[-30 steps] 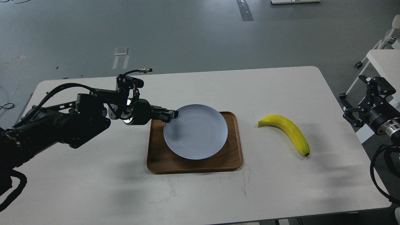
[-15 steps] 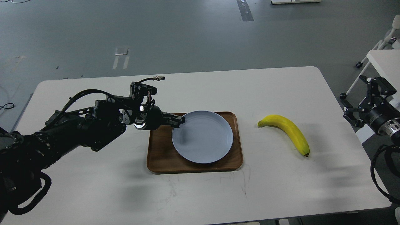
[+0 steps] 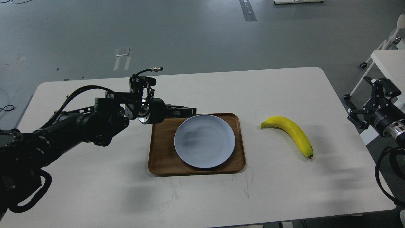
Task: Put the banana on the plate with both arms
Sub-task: 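Release the plate and pull the left gripper back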
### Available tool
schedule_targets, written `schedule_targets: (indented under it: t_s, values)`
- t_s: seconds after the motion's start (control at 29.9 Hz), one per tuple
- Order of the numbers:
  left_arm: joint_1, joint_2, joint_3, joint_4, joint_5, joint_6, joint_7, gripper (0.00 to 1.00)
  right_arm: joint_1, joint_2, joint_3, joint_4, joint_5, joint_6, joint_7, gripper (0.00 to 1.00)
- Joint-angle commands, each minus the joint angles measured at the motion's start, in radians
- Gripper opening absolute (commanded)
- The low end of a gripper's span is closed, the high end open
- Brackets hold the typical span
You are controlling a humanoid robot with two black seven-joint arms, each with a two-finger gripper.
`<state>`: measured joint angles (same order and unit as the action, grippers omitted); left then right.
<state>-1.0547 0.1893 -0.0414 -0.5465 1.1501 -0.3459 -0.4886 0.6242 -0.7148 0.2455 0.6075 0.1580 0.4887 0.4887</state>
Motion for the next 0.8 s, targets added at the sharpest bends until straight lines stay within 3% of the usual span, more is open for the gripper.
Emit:
schedule_targets:
  t_s: [0.0, 0.1, 0.23, 0.3, 0.4, 0.5, 0.77]
  values:
    - [-0.007, 0.057, -0.012, -0.024, -0.426, -0.062, 0.000, 0.98, 0.002, 0.000, 0.001, 0.000, 0.000, 0.000, 0.000, 1.00]
    - [0.018, 0.146, -0.015, -0.061, -0.779, -0.143, 0.000, 0.98, 0.000, 0.000, 0.001, 0.001, 0.000, 0.000, 0.000, 1.00]
    - [0.084, 0.214, -0.037, -0.061, -1.004, -0.143, 0.000, 0.98, 0.000, -0.002, -0.005, 0.006, -0.002, 0.000, 0.000, 1.00]
    - [0.152, 0.261, -0.124, -0.059, -1.099, -0.143, 0.000, 0.98, 0.000, -0.005, -0.006, 0.014, -0.003, 0.000, 0.000, 1.00]
    - [0.229, 0.288, -0.213, -0.049, -1.112, -0.143, 0.000, 0.98, 0.000, -0.017, -0.008, 0.014, -0.014, 0.000, 0.000, 1.00]
    - [0.338, 0.324, -0.337, -0.049, -1.112, -0.143, 0.000, 0.98, 0.003, -0.023, -0.008, 0.015, -0.205, 0.000, 0.000, 1.00]
    - [0.383, 0.346, -0.362, -0.049, -1.109, -0.143, 0.000, 0.98, 0.093, -0.078, -0.020, 0.008, -0.559, 0.000, 0.000, 1.00]
